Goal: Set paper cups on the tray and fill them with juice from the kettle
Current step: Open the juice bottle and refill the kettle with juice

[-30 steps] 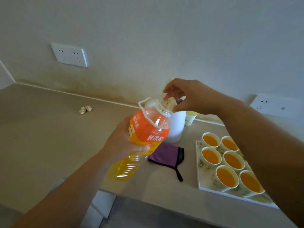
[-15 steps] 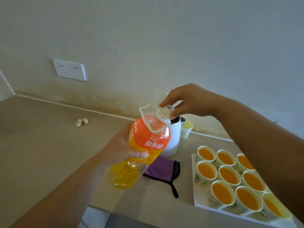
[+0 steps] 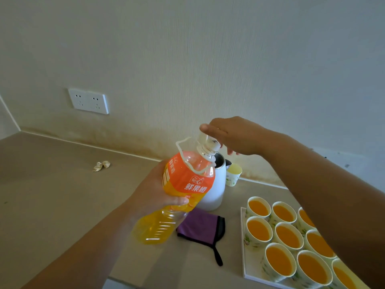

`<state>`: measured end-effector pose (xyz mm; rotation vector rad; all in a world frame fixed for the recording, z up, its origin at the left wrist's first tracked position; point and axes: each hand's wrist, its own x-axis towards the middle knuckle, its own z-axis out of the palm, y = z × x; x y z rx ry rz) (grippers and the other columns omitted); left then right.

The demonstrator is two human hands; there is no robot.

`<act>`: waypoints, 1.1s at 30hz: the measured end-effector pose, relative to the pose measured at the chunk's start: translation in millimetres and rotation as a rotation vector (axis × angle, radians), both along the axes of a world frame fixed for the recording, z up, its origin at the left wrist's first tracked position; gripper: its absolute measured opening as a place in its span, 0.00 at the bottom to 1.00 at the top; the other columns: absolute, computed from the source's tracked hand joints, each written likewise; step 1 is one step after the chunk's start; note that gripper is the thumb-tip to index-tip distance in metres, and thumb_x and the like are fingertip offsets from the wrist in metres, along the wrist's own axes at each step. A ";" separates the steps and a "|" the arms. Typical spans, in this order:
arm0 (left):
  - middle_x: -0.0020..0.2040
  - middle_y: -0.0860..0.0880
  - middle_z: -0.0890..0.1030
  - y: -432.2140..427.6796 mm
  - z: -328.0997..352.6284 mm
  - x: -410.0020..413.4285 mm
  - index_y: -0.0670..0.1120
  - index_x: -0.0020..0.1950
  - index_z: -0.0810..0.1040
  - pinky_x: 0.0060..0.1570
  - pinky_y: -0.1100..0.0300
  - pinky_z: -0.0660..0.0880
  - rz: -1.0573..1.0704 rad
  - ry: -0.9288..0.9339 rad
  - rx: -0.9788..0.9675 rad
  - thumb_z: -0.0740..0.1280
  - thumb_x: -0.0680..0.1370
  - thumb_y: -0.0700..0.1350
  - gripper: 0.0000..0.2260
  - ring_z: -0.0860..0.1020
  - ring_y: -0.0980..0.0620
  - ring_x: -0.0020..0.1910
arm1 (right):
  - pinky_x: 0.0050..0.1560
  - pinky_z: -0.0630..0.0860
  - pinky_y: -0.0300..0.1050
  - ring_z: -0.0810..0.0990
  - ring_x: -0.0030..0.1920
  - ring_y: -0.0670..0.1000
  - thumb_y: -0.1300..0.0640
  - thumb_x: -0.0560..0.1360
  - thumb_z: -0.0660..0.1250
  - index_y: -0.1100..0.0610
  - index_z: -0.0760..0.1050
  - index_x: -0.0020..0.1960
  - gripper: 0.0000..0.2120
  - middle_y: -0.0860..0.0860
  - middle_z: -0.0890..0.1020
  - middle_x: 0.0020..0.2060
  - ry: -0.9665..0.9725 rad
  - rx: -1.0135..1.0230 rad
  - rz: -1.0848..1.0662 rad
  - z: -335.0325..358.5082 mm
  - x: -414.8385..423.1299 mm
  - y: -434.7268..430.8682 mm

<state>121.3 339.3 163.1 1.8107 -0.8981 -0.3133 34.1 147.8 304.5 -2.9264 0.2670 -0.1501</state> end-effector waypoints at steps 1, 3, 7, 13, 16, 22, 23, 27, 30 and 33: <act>0.55 0.63 0.79 0.4 -0.3 0.8 0.66 0.61 0.68 0.48 0.65 0.76 0.005 0.015 -0.011 0.81 0.54 0.51 0.39 0.78 0.65 0.53 | 0.40 0.75 0.39 0.78 0.38 0.47 0.38 0.78 0.50 0.52 0.70 0.63 0.24 0.50 0.78 0.50 0.036 0.094 0.050 3.0 -3.2 -1.5; 0.55 0.61 0.79 0.8 0.1 1.2 0.64 0.61 0.68 0.46 0.66 0.76 0.003 0.036 -0.021 0.81 0.54 0.50 0.39 0.78 0.65 0.53 | 0.39 0.75 0.34 0.79 0.39 0.47 0.45 0.80 0.56 0.48 0.64 0.70 0.20 0.46 0.75 0.51 0.105 0.129 0.141 5.4 -6.7 -4.8; 0.57 0.58 0.79 -1.4 -0.9 -1.7 0.62 0.65 0.68 0.48 0.62 0.78 -0.005 0.043 -0.038 0.82 0.54 0.52 0.43 0.79 0.61 0.55 | 0.39 0.74 0.35 0.78 0.32 0.45 0.48 0.80 0.59 0.54 0.71 0.60 0.13 0.45 0.78 0.37 0.069 0.051 0.170 6.5 -7.0 -7.3; 0.58 0.58 0.78 -8.7 -3.1 -3.0 0.60 0.67 0.68 0.54 0.52 0.78 0.020 -0.011 -0.040 0.81 0.54 0.54 0.44 0.78 0.58 0.56 | 0.45 0.73 0.42 0.73 0.29 0.47 0.30 0.72 0.43 0.58 0.73 0.31 0.36 0.51 0.74 0.25 0.009 -0.250 -0.086 -4.0 1.2 0.2; 0.58 0.59 0.78 -8.6 -3.7 -2.9 0.60 0.68 0.67 0.53 0.56 0.78 0.018 -0.009 -0.032 0.81 0.54 0.54 0.44 0.78 0.60 0.56 | 0.41 0.73 0.40 0.76 0.31 0.48 0.28 0.69 0.40 0.60 0.79 0.45 0.42 0.54 0.82 0.36 0.079 -0.142 -0.114 -0.3 -1.6 -1.0; 0.57 0.61 0.78 -7.8 -2.2 -5.1 0.62 0.65 0.67 0.49 0.63 0.77 0.039 0.015 -0.042 0.80 0.54 0.53 0.42 0.77 0.64 0.53 | 0.43 0.69 0.32 0.73 0.43 0.45 0.47 0.79 0.59 0.51 0.67 0.66 0.17 0.46 0.76 0.50 0.112 0.046 0.154 12.0 -13.3 -11.4; 0.57 0.61 0.78 -8.9 -2.3 -6.0 0.63 0.65 0.67 0.49 0.63 0.77 0.039 0.011 -0.044 0.80 0.54 0.53 0.42 0.77 0.64 0.54 | 0.40 0.67 0.33 0.72 0.41 0.46 0.45 0.80 0.58 0.54 0.70 0.60 0.15 0.46 0.76 0.43 0.096 0.000 0.140 10.0 -12.3 -10.2; 0.57 0.61 0.77 -10.4 -2.2 -8.4 0.64 0.64 0.66 0.49 0.63 0.76 0.039 -0.020 -0.034 0.80 0.55 0.53 0.41 0.77 0.62 0.54 | 0.39 0.67 0.39 0.74 0.36 0.49 0.31 0.73 0.43 0.60 0.79 0.47 0.38 0.53 0.77 0.35 0.010 -0.247 -0.042 -6.1 0.9 -5.1; 0.56 0.61 0.78 -9.4 -1.4 -5.3 0.65 0.63 0.67 0.47 0.66 0.75 0.044 0.009 -0.042 0.81 0.54 0.52 0.40 0.78 0.63 0.53 | 0.50 0.70 0.41 0.76 0.49 0.49 0.35 0.77 0.52 0.54 0.71 0.63 0.27 0.50 0.78 0.52 0.038 -0.038 0.053 -6.1 -3.2 -5.7; 0.56 0.62 0.77 -8.2 1.0 -5.0 0.65 0.63 0.66 0.47 0.66 0.75 0.045 0.017 -0.045 0.81 0.54 0.53 0.41 0.77 0.65 0.53 | 0.51 0.69 0.34 0.72 0.51 0.46 0.47 0.79 0.60 0.51 0.66 0.67 0.18 0.46 0.75 0.56 0.096 0.050 0.207 2.7 -9.2 -10.0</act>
